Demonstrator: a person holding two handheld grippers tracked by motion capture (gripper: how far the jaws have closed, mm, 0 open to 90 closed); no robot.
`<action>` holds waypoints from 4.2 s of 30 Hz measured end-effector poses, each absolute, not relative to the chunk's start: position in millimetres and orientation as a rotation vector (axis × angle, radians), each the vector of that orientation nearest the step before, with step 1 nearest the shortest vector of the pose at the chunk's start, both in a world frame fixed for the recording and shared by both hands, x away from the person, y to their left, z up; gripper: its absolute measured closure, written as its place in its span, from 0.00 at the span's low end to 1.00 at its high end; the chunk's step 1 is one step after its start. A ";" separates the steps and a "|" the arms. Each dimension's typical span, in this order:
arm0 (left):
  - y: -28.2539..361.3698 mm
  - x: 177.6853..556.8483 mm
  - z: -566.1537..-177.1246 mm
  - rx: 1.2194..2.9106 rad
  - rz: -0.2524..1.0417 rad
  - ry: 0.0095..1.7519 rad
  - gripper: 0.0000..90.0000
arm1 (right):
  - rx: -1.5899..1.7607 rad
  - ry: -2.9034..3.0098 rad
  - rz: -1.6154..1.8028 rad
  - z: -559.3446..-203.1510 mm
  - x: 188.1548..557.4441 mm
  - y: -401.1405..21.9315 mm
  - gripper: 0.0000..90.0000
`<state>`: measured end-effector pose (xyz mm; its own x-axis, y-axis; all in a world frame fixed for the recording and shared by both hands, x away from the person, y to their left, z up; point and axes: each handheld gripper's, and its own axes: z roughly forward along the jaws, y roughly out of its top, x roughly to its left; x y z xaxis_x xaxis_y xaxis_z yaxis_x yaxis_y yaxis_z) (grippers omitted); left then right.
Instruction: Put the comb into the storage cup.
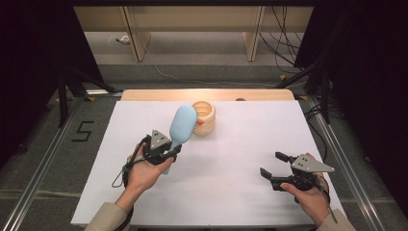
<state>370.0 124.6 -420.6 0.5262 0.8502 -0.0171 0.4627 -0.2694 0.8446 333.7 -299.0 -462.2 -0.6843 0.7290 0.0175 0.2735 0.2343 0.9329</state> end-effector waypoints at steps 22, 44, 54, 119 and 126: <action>112.0 360.8 -415.6 1.896 0.578 1.021 0.77 | 0.924 2.086 1.448 -462.0 334.0 -298.5 0.17; 99.1 353.9 -416.3 1.888 0.572 0.980 0.77 | 0.924 2.088 1.448 -462.0 334.2 -297.9 0.17; 93.5 351.9 -416.3 1.876 0.567 0.970 0.77 | 0.915 2.090 1.448 -461.9 334.6 -296.5 0.17; 51.5 347.6 -425.3 1.906 0.481 0.912 0.77 | 0.848 2.232 1.658 -465.5 334.5 -191.9 0.17; 49.0 347.5 -426.3 1.909 0.476 0.911 0.77 | 0.838 2.249 1.667 -467.0 334.5 -182.6 0.17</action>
